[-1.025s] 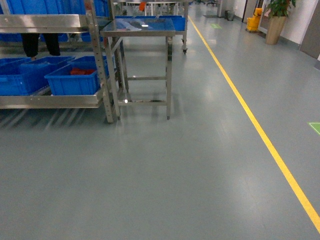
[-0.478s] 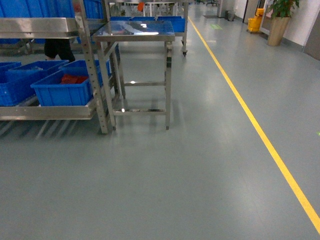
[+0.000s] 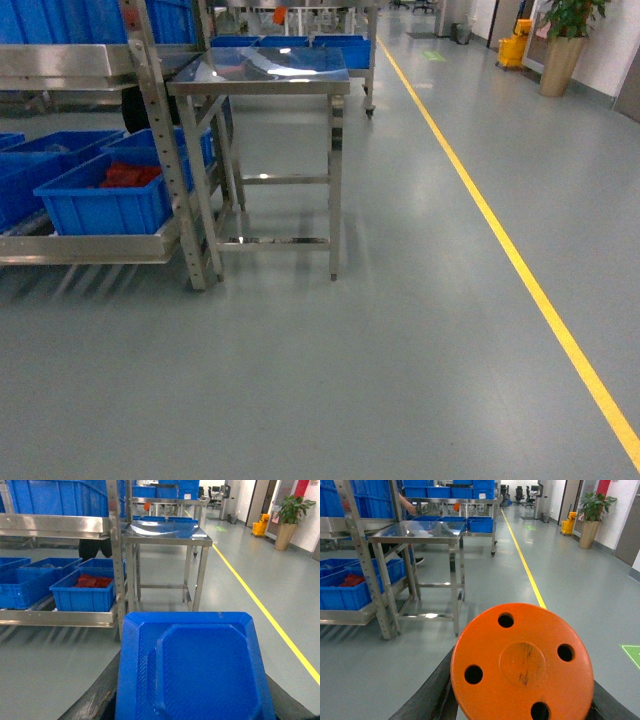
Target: Sort blue parts and orange caps into right shelf containers
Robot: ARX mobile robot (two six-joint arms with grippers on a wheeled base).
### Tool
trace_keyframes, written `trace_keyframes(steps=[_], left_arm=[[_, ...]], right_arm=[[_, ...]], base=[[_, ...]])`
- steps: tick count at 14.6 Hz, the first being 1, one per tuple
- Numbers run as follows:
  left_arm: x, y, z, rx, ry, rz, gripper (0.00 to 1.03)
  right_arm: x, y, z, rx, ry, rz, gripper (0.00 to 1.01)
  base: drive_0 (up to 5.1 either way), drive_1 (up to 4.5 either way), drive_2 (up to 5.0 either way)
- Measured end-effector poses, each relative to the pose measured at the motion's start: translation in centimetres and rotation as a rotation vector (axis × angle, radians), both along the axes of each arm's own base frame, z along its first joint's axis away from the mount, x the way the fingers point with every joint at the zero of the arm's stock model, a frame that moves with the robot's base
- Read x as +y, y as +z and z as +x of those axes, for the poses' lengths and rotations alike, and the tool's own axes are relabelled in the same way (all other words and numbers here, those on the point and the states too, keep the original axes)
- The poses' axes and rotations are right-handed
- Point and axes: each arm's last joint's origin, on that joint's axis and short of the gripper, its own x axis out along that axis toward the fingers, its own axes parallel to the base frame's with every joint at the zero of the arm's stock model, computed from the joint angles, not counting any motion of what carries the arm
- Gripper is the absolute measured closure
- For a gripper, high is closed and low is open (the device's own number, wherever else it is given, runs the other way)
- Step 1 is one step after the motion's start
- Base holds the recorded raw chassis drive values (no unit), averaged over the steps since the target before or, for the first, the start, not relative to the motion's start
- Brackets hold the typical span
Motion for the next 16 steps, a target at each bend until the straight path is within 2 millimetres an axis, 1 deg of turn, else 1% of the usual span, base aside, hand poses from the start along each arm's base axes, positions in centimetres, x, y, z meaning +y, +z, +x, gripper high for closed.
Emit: trace_keyframes(steps=[16], left_arm=[[0.0, -0.04, 0.0, 0.005, 0.0, 0.0, 0.59]], right_arm=[[0.0, -0.03, 0.0, 0.003, 0.0, 0.0, 0.57]], base=[[0.0, 4.09, -4.0]])
